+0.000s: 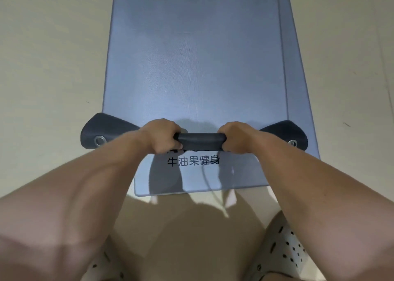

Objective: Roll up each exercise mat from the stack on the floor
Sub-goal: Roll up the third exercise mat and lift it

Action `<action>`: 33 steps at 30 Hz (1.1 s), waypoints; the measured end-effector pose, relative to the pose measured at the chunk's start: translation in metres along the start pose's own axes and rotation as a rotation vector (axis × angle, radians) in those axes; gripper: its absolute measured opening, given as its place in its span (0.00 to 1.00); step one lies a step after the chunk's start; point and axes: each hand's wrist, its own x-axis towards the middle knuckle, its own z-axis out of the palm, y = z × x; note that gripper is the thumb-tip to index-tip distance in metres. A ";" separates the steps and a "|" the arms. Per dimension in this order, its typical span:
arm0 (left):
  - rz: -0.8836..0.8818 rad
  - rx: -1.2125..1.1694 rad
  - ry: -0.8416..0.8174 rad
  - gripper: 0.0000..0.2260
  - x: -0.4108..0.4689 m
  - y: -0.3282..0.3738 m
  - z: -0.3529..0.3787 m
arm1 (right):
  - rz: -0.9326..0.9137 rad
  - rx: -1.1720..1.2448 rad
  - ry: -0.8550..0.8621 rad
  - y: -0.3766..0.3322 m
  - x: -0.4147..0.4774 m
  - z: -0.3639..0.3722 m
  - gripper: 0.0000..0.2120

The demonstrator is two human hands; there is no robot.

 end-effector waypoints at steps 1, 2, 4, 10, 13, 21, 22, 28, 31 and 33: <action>-0.006 -0.059 -0.046 0.06 0.000 -0.002 -0.005 | 0.008 0.055 -0.042 -0.001 -0.002 -0.003 0.08; -0.022 -0.101 -0.078 0.05 0.003 -0.007 -0.005 | 0.021 0.122 -0.072 -0.002 -0.004 -0.004 0.09; -0.040 -0.187 -0.097 0.04 0.007 -0.015 0.000 | 0.038 0.233 -0.086 -0.003 -0.006 0.000 0.12; -0.067 -0.294 -0.054 0.08 0.020 -0.019 0.006 | 0.005 0.159 0.160 -0.001 -0.011 0.022 0.13; -0.121 -0.260 -0.030 0.08 0.031 -0.021 0.004 | -0.012 -0.084 0.503 0.000 -0.014 0.043 0.20; -0.308 0.148 0.234 0.23 0.035 -0.017 0.000 | 0.125 -0.463 0.377 -0.019 -0.018 0.100 0.51; -0.322 0.217 0.317 0.25 0.033 -0.015 0.003 | 0.146 -0.471 0.361 -0.020 -0.014 0.096 0.55; -0.014 0.356 0.680 0.18 0.010 0.001 0.061 | 0.155 -0.461 0.337 -0.014 0.018 0.072 0.67; -0.065 0.381 0.474 0.32 0.003 0.013 0.086 | 0.140 -0.448 0.355 -0.017 0.028 0.061 0.59; -0.170 0.395 0.354 0.38 0.006 0.017 0.089 | 0.117 -0.460 0.366 -0.017 0.033 0.052 0.53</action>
